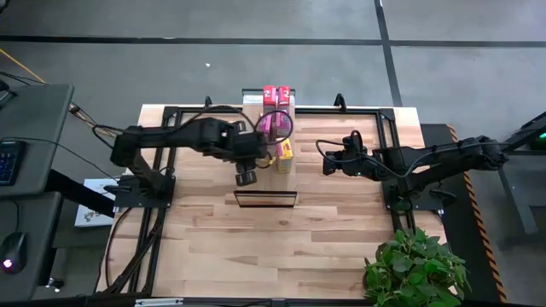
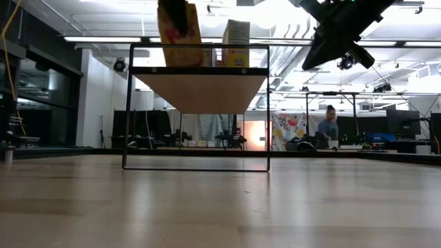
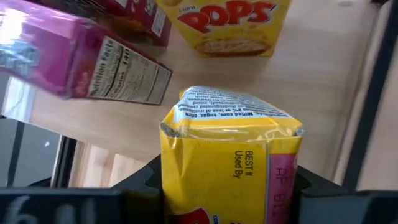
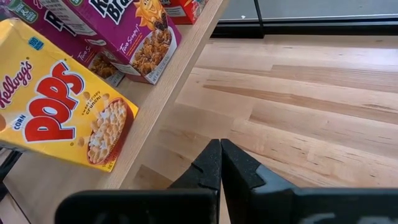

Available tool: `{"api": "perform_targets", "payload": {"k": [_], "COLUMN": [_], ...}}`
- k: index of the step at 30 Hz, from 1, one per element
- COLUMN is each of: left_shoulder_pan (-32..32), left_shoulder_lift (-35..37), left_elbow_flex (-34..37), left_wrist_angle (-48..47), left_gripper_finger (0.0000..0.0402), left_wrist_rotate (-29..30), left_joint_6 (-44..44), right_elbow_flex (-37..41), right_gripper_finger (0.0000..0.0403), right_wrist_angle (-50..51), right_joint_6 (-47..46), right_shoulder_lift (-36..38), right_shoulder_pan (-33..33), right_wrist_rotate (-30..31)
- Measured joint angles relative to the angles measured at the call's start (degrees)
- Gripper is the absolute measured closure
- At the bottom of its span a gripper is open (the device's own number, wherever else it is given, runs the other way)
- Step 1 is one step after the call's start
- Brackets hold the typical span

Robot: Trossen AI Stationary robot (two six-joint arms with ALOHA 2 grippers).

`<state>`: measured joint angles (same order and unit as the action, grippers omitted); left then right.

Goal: Stack cereal on shelf
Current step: Put the yellow cereal box on the shelf aligned with the other yellow cereal box

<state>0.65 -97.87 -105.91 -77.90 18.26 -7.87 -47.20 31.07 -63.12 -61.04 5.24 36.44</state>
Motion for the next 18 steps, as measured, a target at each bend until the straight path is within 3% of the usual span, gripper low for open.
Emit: {"api": "perform_targets", "payload": {"k": [11,18], "left_shoulder_pan": [-1.2,-1.4], "left_shoulder_lift": [-2.7,-2.7], "left_elbow_flex": [0.0,0.0], "left_wrist_angle": [1.0,4.5], "left_gripper_finger": [0.0254,0.0221], "left_wrist_rotate": [0.9,1.7], "left_joint_6": [4.3,6.0], "right_elbow_flex": [0.0,0.0], "right_gripper_finger": [0.0403,0.0403], "right_wrist_angle": [-0.1,0.0], "right_joint_6": [0.0,0.0], "right_shoulder_lift": [0.0,0.0], "right_shoulder_pan": [0.0,0.0], "right_wrist_rotate": [0.0,0.0]}}
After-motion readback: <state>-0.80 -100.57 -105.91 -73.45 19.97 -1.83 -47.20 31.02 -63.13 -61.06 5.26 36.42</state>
